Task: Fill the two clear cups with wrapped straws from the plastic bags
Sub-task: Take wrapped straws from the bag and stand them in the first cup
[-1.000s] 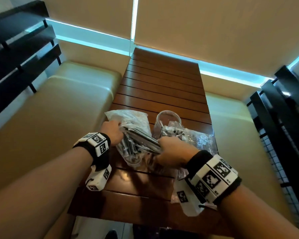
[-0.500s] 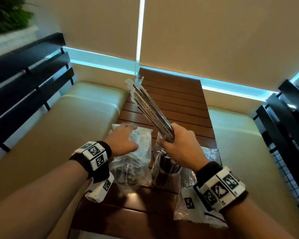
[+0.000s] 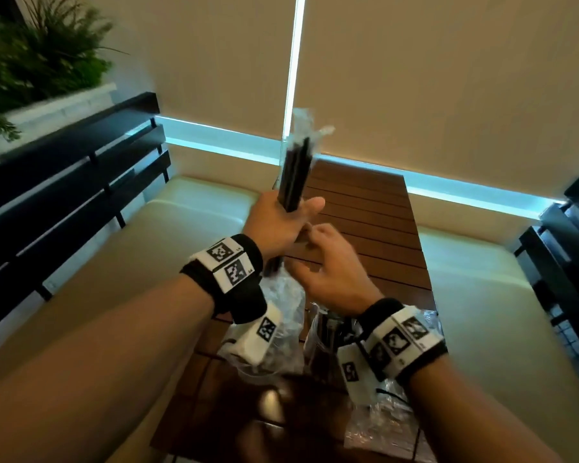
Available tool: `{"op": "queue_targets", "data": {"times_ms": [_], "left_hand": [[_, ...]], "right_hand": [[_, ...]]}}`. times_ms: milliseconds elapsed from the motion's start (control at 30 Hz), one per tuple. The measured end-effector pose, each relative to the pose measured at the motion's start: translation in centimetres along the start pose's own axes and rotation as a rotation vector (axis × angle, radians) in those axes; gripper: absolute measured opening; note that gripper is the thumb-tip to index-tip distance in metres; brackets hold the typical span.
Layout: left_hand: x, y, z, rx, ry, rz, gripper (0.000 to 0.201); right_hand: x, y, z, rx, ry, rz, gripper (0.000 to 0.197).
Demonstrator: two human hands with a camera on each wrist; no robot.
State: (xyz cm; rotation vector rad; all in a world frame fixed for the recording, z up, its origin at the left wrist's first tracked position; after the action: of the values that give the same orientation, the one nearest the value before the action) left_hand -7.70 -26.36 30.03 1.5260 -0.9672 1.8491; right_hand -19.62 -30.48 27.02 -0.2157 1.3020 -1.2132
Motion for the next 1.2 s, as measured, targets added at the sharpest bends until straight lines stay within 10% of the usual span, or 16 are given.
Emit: {"op": "queue_targets", "data": {"times_ms": [167,367,567,900,1200], "left_hand": [[-1.9,-0.9,-0.3,0.036,0.068,0.391,0.037],[-2.3,2.8,-1.2,-0.105,0.150,0.371,0.020],[-3.5,3.2,-2.2,-0.068,0.131,0.302,0.034],[-4.3,5.7,-2.5,-0.014,0.017,-0.120,0.039],[-7.0,10.2,-2.5,-0.125,-0.044,-0.163,0.043]], "right_hand": [[-2.0,-8.8,0.8,0.593,0.004,0.153,0.026],[-4.9,-6.4,3.4,0.244,0.037,-0.017,0.047],[-2.0,-4.7,0.7,0.217,-0.051,0.138,0.056],[10.1,1.4,-11.7,0.064,0.466,0.123,0.135],[11.8,5.5,-12.1,0.199,0.441,0.185,0.082]]}}
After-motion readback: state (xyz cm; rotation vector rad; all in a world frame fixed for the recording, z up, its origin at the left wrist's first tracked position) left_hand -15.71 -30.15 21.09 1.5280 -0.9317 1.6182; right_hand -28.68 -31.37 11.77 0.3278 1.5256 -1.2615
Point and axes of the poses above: each hand's wrist, its own z-axis towards the middle knuckle, its own y-axis out of the palm, x = y × z, the point moved 4 cm from there along z, towards the middle knuckle, and after that the axes turned 4 degrees about -y, right-handed, at the moved point
